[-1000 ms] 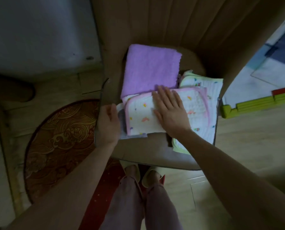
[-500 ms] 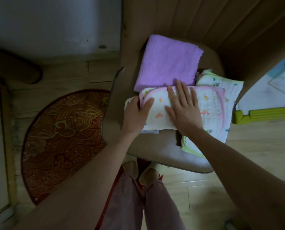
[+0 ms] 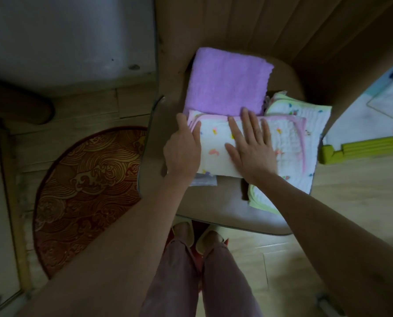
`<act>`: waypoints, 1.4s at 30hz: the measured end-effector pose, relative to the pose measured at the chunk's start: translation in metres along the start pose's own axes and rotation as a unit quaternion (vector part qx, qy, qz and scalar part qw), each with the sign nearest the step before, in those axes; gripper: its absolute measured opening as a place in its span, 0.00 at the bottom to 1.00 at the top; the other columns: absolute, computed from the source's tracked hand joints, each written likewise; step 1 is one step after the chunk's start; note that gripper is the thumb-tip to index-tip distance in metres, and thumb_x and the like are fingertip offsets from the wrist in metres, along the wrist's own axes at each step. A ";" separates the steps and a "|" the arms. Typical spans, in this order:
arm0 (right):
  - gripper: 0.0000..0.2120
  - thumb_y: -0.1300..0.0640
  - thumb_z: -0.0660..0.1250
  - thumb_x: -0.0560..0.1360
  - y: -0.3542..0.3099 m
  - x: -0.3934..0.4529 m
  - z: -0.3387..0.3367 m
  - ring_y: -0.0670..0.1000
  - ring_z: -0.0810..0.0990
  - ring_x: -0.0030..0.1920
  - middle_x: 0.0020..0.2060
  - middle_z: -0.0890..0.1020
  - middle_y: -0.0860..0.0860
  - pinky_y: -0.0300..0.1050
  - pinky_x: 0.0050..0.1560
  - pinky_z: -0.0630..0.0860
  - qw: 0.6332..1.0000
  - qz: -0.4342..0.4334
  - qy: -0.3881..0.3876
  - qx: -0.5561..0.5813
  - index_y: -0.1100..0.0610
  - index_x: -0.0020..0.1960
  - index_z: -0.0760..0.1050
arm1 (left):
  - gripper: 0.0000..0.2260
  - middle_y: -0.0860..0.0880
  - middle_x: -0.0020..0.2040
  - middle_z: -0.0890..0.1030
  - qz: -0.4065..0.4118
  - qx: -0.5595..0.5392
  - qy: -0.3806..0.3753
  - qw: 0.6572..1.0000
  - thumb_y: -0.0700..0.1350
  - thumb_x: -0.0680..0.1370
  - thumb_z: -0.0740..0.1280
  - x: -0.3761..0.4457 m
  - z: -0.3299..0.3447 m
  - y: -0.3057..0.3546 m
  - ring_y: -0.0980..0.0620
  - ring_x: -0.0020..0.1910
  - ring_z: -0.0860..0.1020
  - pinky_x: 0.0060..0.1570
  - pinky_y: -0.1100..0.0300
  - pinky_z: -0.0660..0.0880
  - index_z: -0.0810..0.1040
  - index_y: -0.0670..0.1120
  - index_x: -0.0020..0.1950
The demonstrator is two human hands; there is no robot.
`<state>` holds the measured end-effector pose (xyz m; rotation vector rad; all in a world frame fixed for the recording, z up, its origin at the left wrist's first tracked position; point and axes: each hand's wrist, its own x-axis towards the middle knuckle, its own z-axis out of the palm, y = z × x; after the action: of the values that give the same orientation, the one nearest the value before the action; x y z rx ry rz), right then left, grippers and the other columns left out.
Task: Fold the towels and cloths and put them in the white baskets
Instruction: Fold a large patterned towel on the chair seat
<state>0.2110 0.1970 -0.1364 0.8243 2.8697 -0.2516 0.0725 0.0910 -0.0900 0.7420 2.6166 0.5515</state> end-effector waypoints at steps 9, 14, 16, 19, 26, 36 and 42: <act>0.31 0.45 0.61 0.78 0.043 -0.030 -0.046 0.63 0.69 0.67 0.66 0.71 0.63 0.56 0.67 0.61 0.887 0.394 0.132 0.201 0.64 0.73 0.62 | 0.17 0.37 0.44 0.80 0.060 -0.008 0.042 0.997 0.52 0.83 0.54 -0.001 -0.014 0.027 0.34 0.43 0.79 0.35 0.52 0.64 0.69 0.39 0.60; 0.27 0.40 0.71 0.71 0.065 -0.015 -0.054 0.61 0.76 0.59 0.58 0.78 0.59 0.54 0.59 0.73 0.801 0.487 0.026 0.347 0.60 0.59 0.71 | 0.15 0.38 0.42 0.80 0.109 -0.001 0.040 0.993 0.50 0.83 0.57 -0.004 -0.019 0.054 0.34 0.43 0.79 0.36 0.54 0.63 0.71 0.39 0.57; 0.23 0.42 0.71 0.71 0.069 -0.013 -0.055 0.60 0.78 0.53 0.53 0.80 0.58 0.52 0.54 0.75 0.805 0.465 -0.002 0.368 0.58 0.54 0.75 | 0.14 0.39 0.41 0.79 0.131 0.009 0.024 0.991 0.50 0.83 0.57 -0.003 -0.022 0.060 0.35 0.42 0.79 0.35 0.54 0.63 0.71 0.39 0.57; 0.12 0.50 0.70 0.74 0.068 -0.021 -0.061 0.59 0.77 0.43 0.40 0.79 0.56 0.49 0.42 0.71 0.820 0.410 0.013 0.400 0.57 0.40 0.72 | 0.14 0.40 0.41 0.79 0.159 0.029 0.002 0.987 0.50 0.83 0.57 -0.003 -0.033 0.072 0.35 0.41 0.79 0.35 0.54 0.65 0.71 0.41 0.58; 0.11 0.52 0.60 0.81 0.043 -0.065 -0.105 0.55 0.73 0.38 0.37 0.75 0.53 0.47 0.36 0.62 0.762 0.460 0.170 0.422 0.59 0.46 0.67 | 0.15 0.40 0.40 0.80 0.288 0.090 -0.053 0.952 0.51 0.83 0.57 0.012 -0.063 0.121 0.36 0.37 0.78 0.29 0.56 0.60 0.70 0.42 0.62; 0.12 0.50 0.53 0.83 -0.017 -0.089 -0.113 0.59 0.74 0.38 0.36 0.75 0.55 0.50 0.37 0.66 0.491 0.700 0.333 0.399 0.59 0.48 0.62 | 0.16 0.41 0.51 0.81 0.501 0.108 -0.160 0.844 0.54 0.82 0.55 0.067 -0.049 0.193 0.36 0.49 0.79 0.40 0.46 0.72 0.71 0.43 0.61; 0.10 0.52 0.52 0.83 -0.041 -0.088 -0.087 0.56 0.75 0.41 0.41 0.76 0.56 0.46 0.37 0.60 0.366 0.771 0.389 0.347 0.60 0.51 0.64 | 0.14 0.46 0.58 0.77 0.607 0.175 -0.197 0.750 0.52 0.83 0.55 0.062 -0.013 0.216 0.40 0.54 0.78 0.42 0.49 0.71 0.69 0.46 0.64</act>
<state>0.2549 0.1350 -0.0305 3.7752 0.5787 -0.8426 0.1071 0.2914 0.0057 2.3780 1.5311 0.1231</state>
